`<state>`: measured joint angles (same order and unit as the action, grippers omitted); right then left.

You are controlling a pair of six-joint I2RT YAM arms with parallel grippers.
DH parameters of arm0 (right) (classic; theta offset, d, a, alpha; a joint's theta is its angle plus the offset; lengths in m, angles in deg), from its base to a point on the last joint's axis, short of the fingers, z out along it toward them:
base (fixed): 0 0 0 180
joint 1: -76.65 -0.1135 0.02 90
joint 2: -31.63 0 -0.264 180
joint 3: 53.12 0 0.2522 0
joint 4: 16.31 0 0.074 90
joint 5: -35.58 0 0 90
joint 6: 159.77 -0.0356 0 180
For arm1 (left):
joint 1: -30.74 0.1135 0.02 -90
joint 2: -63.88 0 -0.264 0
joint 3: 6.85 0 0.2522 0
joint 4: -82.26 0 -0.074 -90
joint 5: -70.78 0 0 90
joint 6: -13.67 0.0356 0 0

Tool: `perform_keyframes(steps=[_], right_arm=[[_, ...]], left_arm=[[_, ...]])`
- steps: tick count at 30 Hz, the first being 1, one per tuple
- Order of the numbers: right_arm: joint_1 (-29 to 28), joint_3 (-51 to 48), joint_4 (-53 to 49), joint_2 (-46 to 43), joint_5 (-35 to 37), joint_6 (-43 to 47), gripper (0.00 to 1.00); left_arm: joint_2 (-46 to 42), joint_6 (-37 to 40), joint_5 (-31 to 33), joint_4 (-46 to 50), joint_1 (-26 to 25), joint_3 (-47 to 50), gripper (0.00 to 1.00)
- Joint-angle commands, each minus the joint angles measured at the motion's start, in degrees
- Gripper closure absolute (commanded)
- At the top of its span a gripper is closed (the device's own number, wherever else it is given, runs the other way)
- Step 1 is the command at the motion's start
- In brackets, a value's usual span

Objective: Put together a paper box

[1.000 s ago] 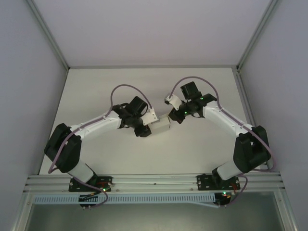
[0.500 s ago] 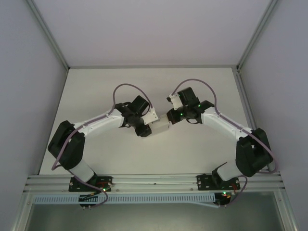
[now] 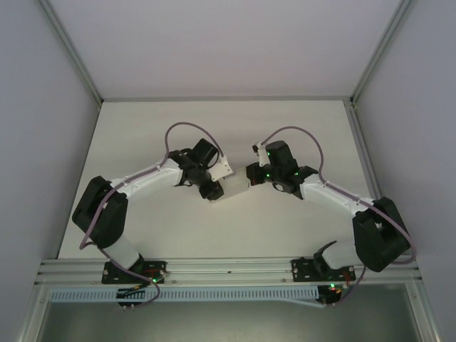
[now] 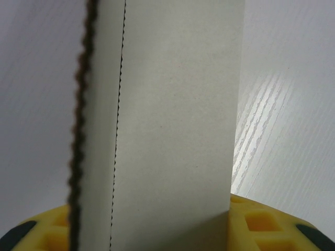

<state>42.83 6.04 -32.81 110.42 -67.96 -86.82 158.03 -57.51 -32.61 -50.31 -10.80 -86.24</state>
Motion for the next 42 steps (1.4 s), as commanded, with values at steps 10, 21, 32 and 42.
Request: perform_keyframes(steps=[10, 21, 32, 42], right_arm=[[-3.62, -10.98, -1.85, 0.41, 5.16, 5.77, 1.0], [-12.25, -11.73, 0.81, -2.04, 21.88, -0.84, 1.0], [-16.18, -12.38, -0.29, -1.87, 28.88, -4.43, 1.0], [-17.32, -11.27, -1.82, -1.22, 30.41, -5.34, 1.0]], left_arm=[[2.35, 2.77, 0.16, -7.3, 3.25, -0.55, 0.65], [-0.2, -1.79, 3.58, -5.64, 0.94, -3.84, 0.31], [-4.86, -6.95, 8.91, -4.34, 0.68, -4.13, 0.0], [-11.44, -18.6, 17.77, -0.22, -0.21, -3.74, 0.0]])
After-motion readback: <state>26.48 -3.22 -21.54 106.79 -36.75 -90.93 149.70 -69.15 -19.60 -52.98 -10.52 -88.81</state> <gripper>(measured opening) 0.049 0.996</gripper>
